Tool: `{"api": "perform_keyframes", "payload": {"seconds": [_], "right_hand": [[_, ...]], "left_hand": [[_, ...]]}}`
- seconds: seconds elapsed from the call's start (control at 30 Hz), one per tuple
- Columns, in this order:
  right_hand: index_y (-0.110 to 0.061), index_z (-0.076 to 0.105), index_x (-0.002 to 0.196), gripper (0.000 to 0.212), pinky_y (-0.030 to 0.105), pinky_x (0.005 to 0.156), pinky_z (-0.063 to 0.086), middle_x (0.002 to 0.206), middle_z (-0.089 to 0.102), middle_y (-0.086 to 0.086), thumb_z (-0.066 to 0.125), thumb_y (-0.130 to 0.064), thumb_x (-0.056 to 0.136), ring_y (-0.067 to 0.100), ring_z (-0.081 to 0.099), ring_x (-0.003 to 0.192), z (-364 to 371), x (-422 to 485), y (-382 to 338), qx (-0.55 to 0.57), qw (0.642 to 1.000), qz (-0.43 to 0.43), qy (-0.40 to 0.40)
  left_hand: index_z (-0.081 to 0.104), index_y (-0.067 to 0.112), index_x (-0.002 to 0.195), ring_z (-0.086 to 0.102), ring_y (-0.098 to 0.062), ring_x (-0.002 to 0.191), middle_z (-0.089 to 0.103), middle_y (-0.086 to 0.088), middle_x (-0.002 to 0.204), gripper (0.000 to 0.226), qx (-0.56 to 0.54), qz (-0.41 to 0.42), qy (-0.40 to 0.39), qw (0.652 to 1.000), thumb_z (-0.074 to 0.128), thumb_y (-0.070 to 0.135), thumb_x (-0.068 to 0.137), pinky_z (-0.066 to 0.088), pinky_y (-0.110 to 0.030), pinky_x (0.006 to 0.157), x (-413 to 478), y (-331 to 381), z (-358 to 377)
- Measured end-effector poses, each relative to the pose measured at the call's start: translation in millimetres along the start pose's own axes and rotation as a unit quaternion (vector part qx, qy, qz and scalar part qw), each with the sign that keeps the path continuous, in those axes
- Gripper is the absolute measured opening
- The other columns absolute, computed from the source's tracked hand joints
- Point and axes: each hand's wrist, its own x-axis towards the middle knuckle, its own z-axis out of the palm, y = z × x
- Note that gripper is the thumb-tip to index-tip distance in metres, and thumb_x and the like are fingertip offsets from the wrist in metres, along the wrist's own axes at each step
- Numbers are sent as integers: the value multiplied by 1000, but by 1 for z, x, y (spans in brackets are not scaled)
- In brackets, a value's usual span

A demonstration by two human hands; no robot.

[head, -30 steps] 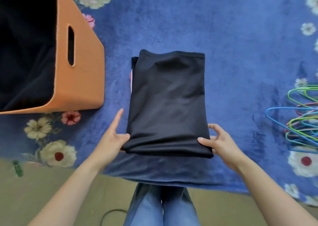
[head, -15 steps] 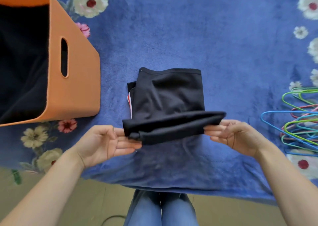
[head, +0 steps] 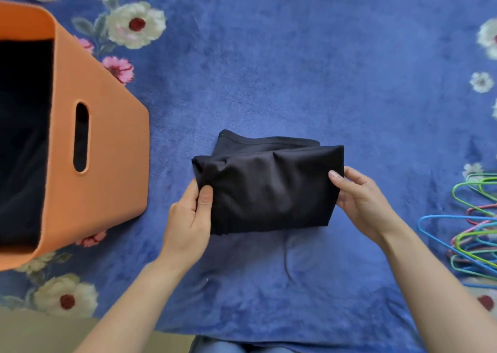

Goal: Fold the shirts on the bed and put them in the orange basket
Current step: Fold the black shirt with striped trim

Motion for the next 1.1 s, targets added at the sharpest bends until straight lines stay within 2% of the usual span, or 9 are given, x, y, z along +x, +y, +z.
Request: {"api": "perform_keyframes", "payload": {"seconds": [0.13,0.27,0.4,0.5,0.57,0.67,0.83,0.97,1.1], "right_hand": [[-18,69,96,24,33,83,51,98,72,4,66,-35,80,17,67,90,9,17,5,-28,998,-11,61],[-10,62,93,18,25,67,52,79,70,1,54,-26,96,11,63,70,23,35,13,-92,985,-48,139],[-6,47,86,32,35,59,32,66,48,0,44,-34,100,22,45,69,31,57,28,-321,917,-56,229],[-7,47,108,26,38,72,36,91,55,2,41,-31,100,29,51,90,38,59,33,-405,865,-75,286],[-10,44,123,34,43,91,32,118,51,7,44,-30,96,27,47,110,47,55,36,-465,806,-188,313],[-23,38,137,47,39,104,17,144,34,3,42,-35,92,18,30,134,61,52,45,-570,735,-293,222],[-32,22,149,52,47,113,10,156,27,-2,24,-44,98,18,16,143,44,65,69,-718,651,-227,96],[-35,7,150,54,44,114,4,159,15,-8,13,-46,97,16,10,146,34,68,68,-721,665,-179,79],[-22,28,149,57,43,107,26,151,32,2,37,-44,97,21,28,136,25,49,60,-576,785,-140,179]], "left_hand": [[55,22,91,52,12,78,60,19,82,31,3,-65,77,995,30,36,102,37,-4,71,14,-2,17],[41,13,71,40,-10,64,45,6,69,40,53,-141,68,986,29,34,103,35,-27,64,45,-23,20],[36,13,72,36,-21,66,37,0,63,38,107,-166,72,978,34,38,101,27,-37,59,67,-31,24],[49,18,115,51,-23,92,55,2,94,25,128,-129,142,973,36,33,100,35,-32,77,57,-18,28],[41,15,133,41,-23,121,46,-7,128,41,192,-6,174,966,40,30,95,29,-32,99,44,-6,33],[40,19,140,19,-25,142,29,-12,152,51,360,110,75,924,38,35,92,10,-41,112,31,-11,51],[32,25,146,13,-29,143,25,-9,156,54,495,98,-20,863,28,43,95,13,-53,113,51,-58,64],[22,32,149,4,-27,144,14,-4,159,54,450,69,-42,889,23,45,97,15,-58,111,56,-62,62],[14,28,151,6,-25,144,5,-8,157,67,241,-33,44,969,48,40,95,10,-46,116,41,-50,52]]}}
